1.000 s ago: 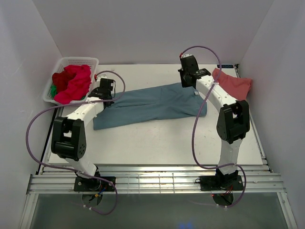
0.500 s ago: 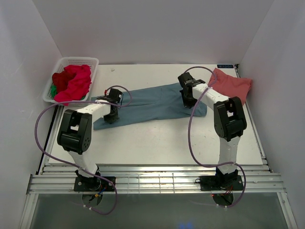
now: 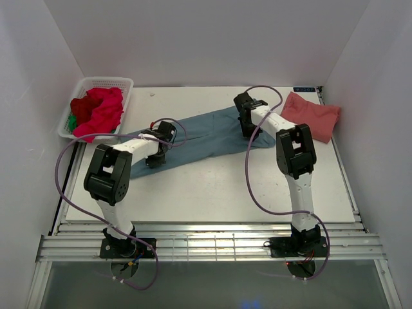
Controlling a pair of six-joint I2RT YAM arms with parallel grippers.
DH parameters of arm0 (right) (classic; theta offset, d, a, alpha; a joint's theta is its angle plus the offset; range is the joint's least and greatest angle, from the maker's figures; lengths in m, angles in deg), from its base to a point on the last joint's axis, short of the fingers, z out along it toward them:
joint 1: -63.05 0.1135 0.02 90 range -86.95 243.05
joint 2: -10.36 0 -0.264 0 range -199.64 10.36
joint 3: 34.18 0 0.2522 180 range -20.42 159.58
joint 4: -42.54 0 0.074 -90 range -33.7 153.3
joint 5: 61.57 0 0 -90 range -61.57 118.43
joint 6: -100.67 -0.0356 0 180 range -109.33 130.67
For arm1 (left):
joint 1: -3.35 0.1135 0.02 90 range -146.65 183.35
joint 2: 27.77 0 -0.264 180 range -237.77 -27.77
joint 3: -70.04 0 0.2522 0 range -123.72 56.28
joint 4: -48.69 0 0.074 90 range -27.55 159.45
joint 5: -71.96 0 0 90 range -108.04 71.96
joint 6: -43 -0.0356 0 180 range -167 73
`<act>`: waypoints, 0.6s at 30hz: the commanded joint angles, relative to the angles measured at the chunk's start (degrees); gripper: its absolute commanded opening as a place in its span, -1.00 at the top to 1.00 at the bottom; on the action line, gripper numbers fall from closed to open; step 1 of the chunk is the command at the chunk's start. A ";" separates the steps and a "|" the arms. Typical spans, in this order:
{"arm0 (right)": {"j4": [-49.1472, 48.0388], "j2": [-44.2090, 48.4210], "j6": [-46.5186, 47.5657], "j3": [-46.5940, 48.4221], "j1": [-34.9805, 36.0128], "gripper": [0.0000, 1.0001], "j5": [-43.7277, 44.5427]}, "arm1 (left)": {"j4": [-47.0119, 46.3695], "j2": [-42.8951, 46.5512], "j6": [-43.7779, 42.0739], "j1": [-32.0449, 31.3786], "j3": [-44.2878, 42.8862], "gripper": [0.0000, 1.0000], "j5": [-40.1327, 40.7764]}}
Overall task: Fold and stack the t-shirts
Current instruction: Rotate the tshirt 90 degrees
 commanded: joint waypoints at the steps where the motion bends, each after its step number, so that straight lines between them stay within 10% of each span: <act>1: 0.43 -6.48 -0.83 6.43 -0.94 0.85 -1.66 | 6.61 -5.60 2.98 -4.16 4.54 1.00 -13.01; 10: 0.97 -16.33 -0.47 23.93 -6.82 0.85 -5.52 | 7.31 -6.92 2.10 -10.05 5.34 1.00 -26.45; 18: -7.81 -14.93 -3.02 20.69 -10.61 0.85 -14.75 | 9.34 -7.00 1.66 -14.00 2.26 1.00 -39.28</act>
